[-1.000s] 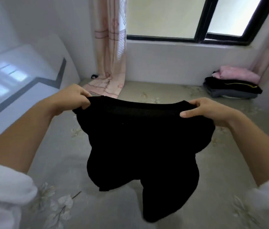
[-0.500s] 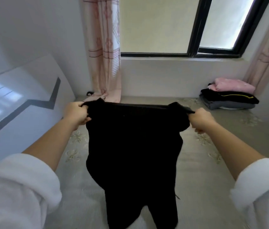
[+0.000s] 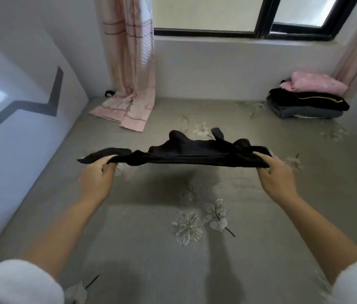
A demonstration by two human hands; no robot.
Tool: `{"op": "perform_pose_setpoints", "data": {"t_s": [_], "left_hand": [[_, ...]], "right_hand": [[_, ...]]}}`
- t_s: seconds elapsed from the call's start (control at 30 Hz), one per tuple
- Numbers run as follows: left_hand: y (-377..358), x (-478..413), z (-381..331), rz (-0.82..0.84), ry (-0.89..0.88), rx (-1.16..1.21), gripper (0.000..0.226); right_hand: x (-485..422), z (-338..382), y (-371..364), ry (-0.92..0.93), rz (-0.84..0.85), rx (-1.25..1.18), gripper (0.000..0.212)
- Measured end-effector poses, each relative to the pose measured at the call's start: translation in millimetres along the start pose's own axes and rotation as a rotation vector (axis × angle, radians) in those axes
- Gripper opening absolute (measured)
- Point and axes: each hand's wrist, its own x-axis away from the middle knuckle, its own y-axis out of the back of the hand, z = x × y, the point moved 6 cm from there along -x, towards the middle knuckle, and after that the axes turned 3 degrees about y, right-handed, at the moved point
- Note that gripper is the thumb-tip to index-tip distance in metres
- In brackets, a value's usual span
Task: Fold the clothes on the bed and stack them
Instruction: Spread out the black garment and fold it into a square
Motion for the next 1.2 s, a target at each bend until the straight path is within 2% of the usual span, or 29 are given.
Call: {"op": "perform_pose_setpoints", "data": {"t_s": [0.2, 0.33, 0.43, 0.53, 0.63, 0.67, 0.7, 0.8, 0.9, 0.97, 1.03, 1.1, 1.2], "left_hand": [[-77.5, 106.8, 133.4, 0.235, 0.236, -0.09, 0.027], [-122.6, 186.1, 220.4, 0.372, 0.485, -0.148, 0.031], [-143.0, 235.6, 258.6, 0.465, 0.629, -0.138, 0.034], [-151.9, 264.0, 272.1, 0.441, 0.774, -0.006, 0.015], [-152.4, 278.4, 281.3, 0.374, 0.862, 0.041, 0.03], [-152.7, 281.2, 283.8, 0.386, 0.872, 0.018, 0.021], [-151.0, 282.5, 282.6, 0.403, 0.88, -0.007, 0.009], [-147.8, 284.5, 287.0, 0.464, 0.897, -0.133, 0.024], [-149.5, 281.1, 286.8, 0.539, 0.853, -0.297, 0.027], [-155.2, 278.0, 280.9, 0.581, 0.779, -0.488, 0.039], [-166.9, 272.1, 266.2, 0.569, 0.655, -0.621, 0.05], [-187.6, 266.6, 244.6, 0.547, 0.487, -0.654, 0.055], [-230.1, 263.6, 217.7, 0.594, 0.343, -0.643, 0.052]], "right_hand": [[96.8, -86.0, -115.2, -0.18, 0.259, 0.031, 0.043], [182.9, -142.0, -194.9, -0.292, 0.479, 0.129, 0.048], [238.1, -174.2, -233.4, -0.339, 0.644, 0.249, 0.053], [273.4, -188.7, -251.6, -0.323, 0.744, 0.312, 0.056], [288.3, -195.8, -255.0, -0.309, 0.749, 0.341, 0.054], [291.3, -196.9, -254.6, -0.292, 0.753, 0.372, 0.053], [294.5, -197.7, -254.3, -0.27, 0.772, 0.428, 0.052], [302.6, -196.1, -255.0, -0.162, 0.905, 0.657, 0.052], [304.7, -191.8, -259.0, -0.117, 0.956, 0.702, 0.052], [295.6, -188.4, -259.1, -0.202, 0.881, 0.584, 0.046], [279.0, -184.6, -256.8, -0.289, 0.72, 0.432, 0.036], [259.0, -182.5, -256.6, -0.299, 0.563, 0.328, 0.026], [226.3, -181.1, -263.3, -0.255, 0.451, 0.23, 0.02]]}}
